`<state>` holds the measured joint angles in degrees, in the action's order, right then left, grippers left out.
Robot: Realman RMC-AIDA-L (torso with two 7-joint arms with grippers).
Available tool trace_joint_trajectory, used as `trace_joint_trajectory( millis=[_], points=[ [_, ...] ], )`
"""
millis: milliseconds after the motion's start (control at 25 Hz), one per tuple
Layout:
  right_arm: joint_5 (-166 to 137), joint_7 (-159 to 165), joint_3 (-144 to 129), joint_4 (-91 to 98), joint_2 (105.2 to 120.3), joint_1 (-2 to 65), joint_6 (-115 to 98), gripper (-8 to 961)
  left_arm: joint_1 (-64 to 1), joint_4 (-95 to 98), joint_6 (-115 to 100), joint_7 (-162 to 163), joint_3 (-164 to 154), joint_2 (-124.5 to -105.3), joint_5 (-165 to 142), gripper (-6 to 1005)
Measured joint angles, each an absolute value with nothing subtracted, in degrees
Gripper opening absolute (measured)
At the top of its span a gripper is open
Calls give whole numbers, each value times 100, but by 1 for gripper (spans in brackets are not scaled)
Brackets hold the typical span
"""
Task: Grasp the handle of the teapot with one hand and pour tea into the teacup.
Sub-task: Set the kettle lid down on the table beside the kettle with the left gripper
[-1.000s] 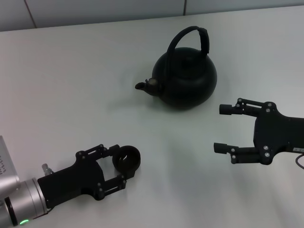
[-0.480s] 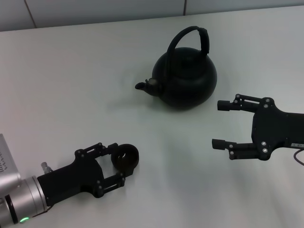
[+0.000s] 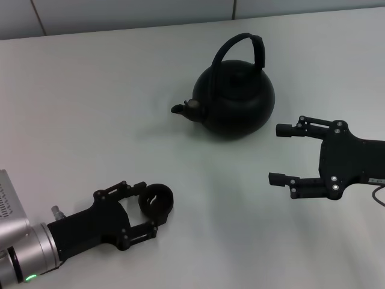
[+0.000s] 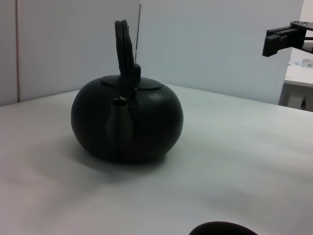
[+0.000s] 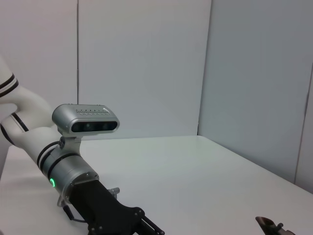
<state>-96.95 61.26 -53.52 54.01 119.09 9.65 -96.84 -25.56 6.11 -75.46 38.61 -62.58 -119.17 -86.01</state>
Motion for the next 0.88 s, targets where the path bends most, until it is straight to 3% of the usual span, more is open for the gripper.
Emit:
trace_joint_trajectory(
  millis=[400,880],
  points=[
    [-9695,6134,-5352,5416,11913,1022,-9672,823,-2545,610,-7741,3904,-6246,-11917,-8593,796],
    [-9684,6132,-5347,5401,11918,1058,-9595,824,-2463,686,-8170,3917,-6208,-11894,-8574,797]
  ],
)
